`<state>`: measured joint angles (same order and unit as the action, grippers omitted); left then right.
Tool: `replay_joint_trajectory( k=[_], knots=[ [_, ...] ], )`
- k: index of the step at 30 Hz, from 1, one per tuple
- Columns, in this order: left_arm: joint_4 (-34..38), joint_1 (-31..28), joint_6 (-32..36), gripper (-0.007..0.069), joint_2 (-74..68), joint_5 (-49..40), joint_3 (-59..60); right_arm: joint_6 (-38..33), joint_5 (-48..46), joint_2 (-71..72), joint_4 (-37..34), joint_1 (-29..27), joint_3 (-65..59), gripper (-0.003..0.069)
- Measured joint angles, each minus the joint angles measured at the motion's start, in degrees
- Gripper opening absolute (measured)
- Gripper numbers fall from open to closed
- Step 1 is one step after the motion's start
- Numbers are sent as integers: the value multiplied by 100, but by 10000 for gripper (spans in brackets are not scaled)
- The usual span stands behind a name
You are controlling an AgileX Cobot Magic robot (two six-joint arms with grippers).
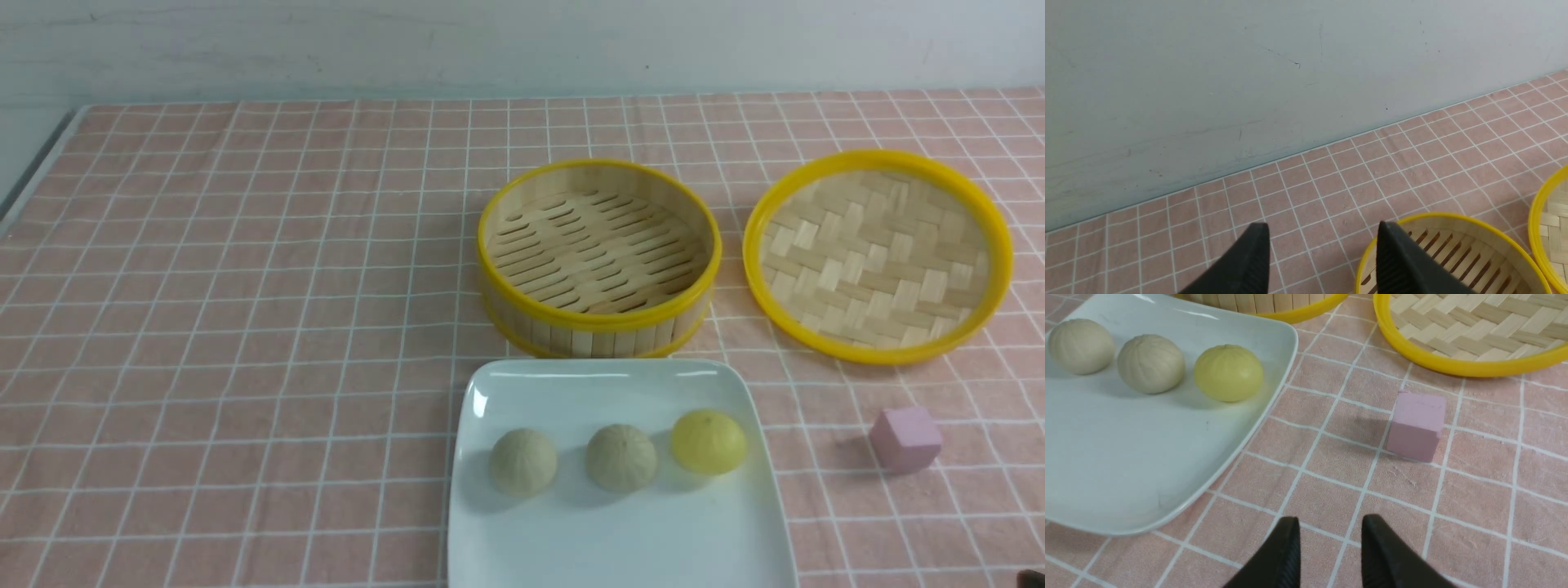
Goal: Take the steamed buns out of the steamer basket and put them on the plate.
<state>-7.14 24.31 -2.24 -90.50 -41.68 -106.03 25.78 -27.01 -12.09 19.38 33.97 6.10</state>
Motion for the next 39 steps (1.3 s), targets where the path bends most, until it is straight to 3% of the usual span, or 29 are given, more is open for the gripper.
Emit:
replay_joint_trajectory(
  k=[11,17,29,35,39],
  knots=[
    [0,0,0,377,0,0,0,0,39,0,-5,0,-15,237],
    [0,0,0,377,0,-6,0,0,414,0,-504,0,-462,237],
    [0,0,0,377,0,-118,0,0,824,0,-592,-14,-737,237],
    [0,0,0,366,0,-130,0,0,786,0,-990,-519,-737,237],
    [0,0,0,343,0,-137,0,0,670,0,-1035,-1260,-708,237]
  ],
)
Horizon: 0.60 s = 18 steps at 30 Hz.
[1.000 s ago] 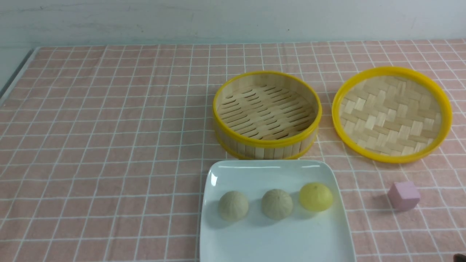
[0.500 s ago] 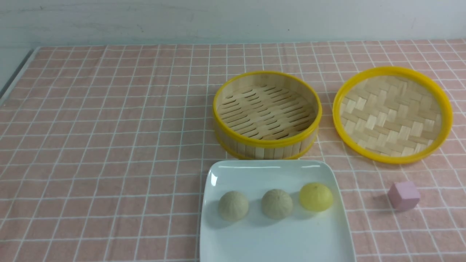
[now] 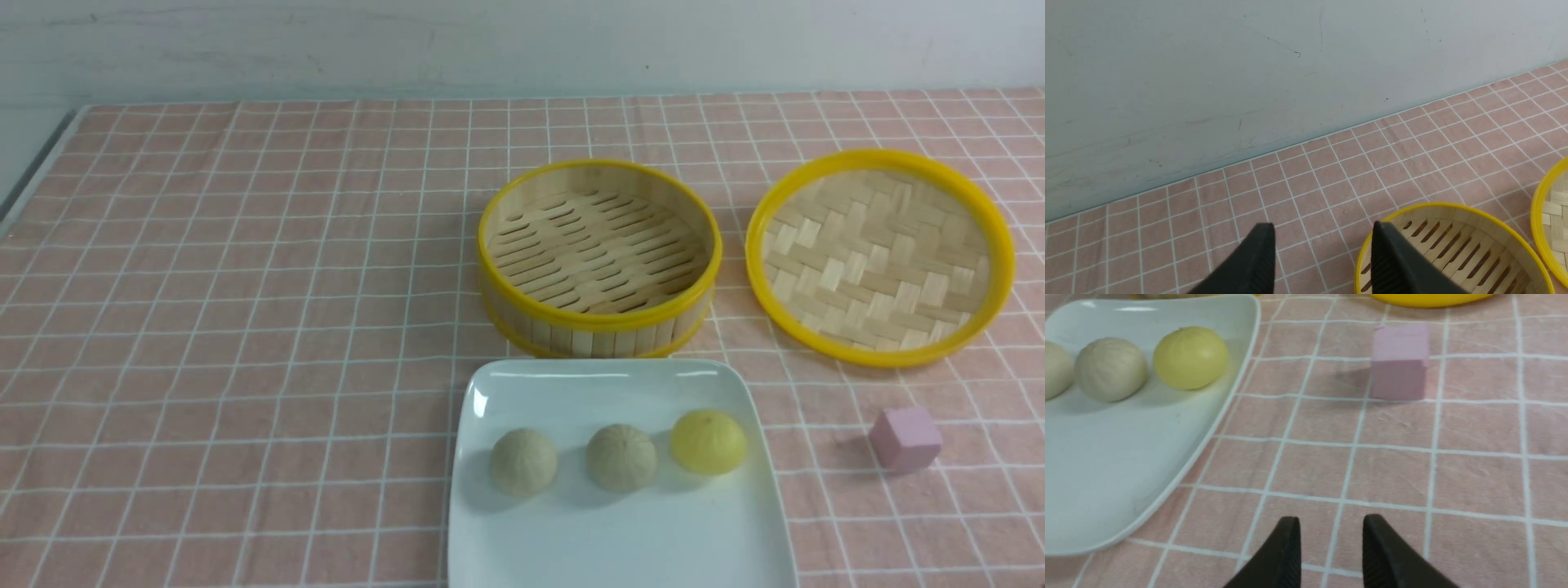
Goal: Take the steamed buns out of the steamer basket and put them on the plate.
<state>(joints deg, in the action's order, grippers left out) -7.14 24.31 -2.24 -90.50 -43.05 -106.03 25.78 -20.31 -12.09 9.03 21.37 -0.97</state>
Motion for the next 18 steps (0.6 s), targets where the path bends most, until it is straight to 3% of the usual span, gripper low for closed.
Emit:
replay_joint_trajectory(
  k=[9,18],
  knots=[
    [6,0,0,333,0,-36,0,0,-245,152,59,-1340,293,239],
    [11,0,0,333,0,-43,0,0,-318,676,271,-1838,298,239]
  ],
)
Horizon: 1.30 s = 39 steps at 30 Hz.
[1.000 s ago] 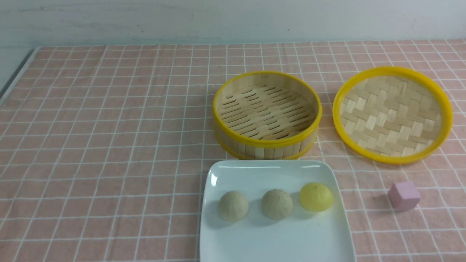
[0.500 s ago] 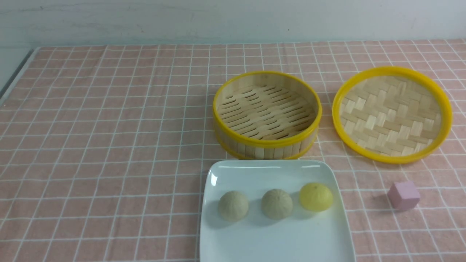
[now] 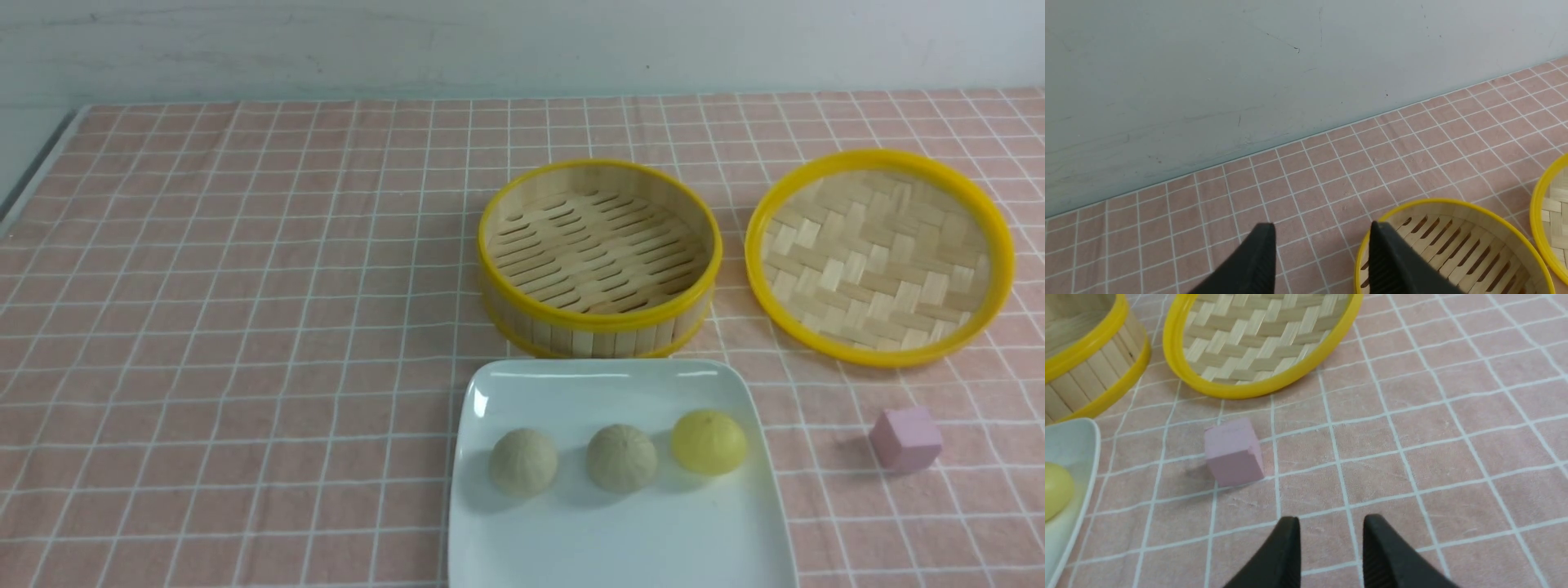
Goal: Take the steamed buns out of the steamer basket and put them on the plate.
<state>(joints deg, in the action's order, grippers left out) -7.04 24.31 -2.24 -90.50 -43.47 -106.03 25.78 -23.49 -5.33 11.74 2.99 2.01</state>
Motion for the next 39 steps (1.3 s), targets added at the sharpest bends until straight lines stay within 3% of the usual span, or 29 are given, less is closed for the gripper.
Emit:
replay_joint_trajectory(
  k=[7,15,33,39],
  knots=[
    [6,0,0,333,0,-39,0,0,-103,190,282,-182,0,239],
    [6,0,0,330,0,-55,0,0,-186,356,1276,-228,-118,239],
    [6,0,0,327,0,-95,0,0,-77,590,1155,-228,-265,239],
    [102,0,0,327,0,-95,0,0,5,590,523,-228,-265,239]
  ],
)
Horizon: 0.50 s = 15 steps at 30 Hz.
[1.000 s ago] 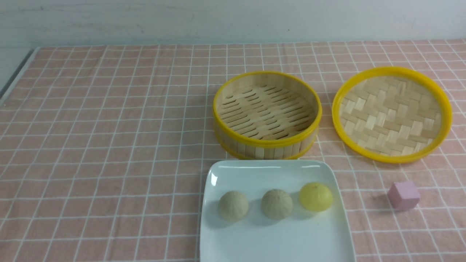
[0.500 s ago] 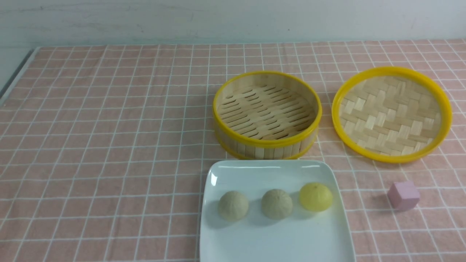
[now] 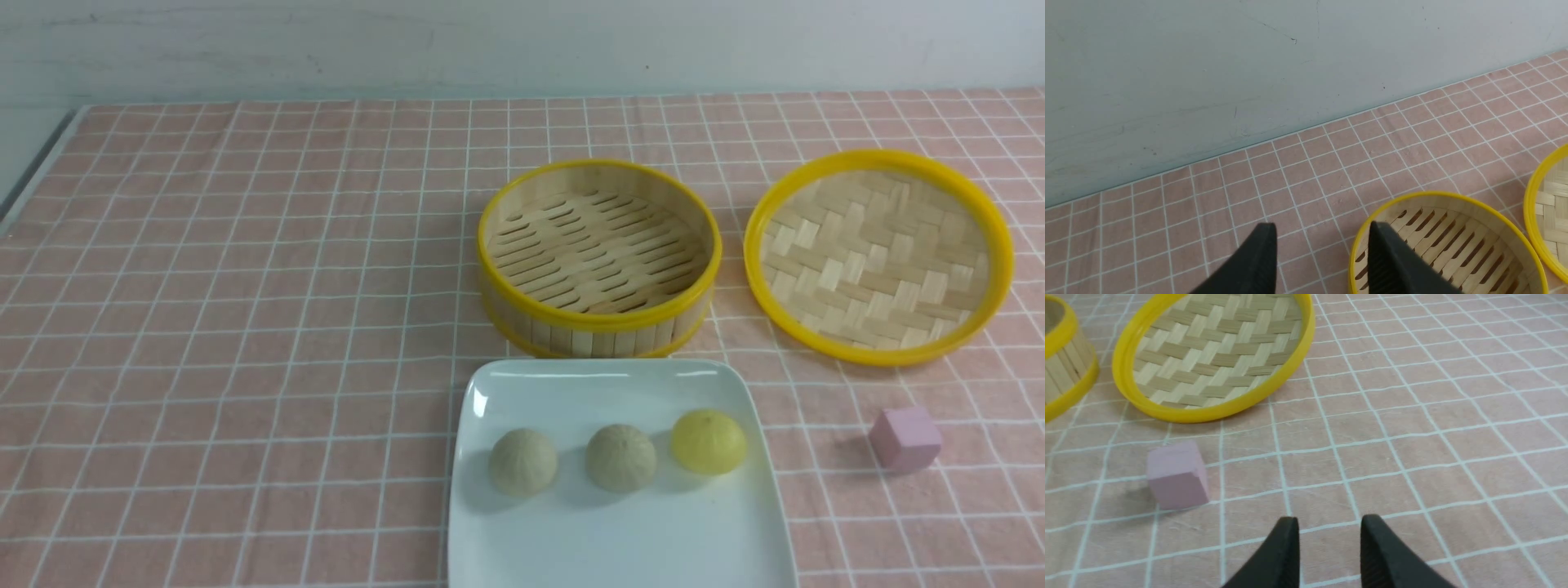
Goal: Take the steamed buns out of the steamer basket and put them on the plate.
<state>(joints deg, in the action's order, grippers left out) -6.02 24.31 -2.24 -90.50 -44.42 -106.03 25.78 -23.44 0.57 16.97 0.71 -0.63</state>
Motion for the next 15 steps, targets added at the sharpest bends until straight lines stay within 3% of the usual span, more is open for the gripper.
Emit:
replay_joint_trajectory(
  k=[4,15],
  knots=[
    [53,0,0,327,0,0,0,0,22,0,-378,0,0,239],
    [211,0,0,327,0,-6,0,0,22,0,-180,0,0,239]
  ],
)
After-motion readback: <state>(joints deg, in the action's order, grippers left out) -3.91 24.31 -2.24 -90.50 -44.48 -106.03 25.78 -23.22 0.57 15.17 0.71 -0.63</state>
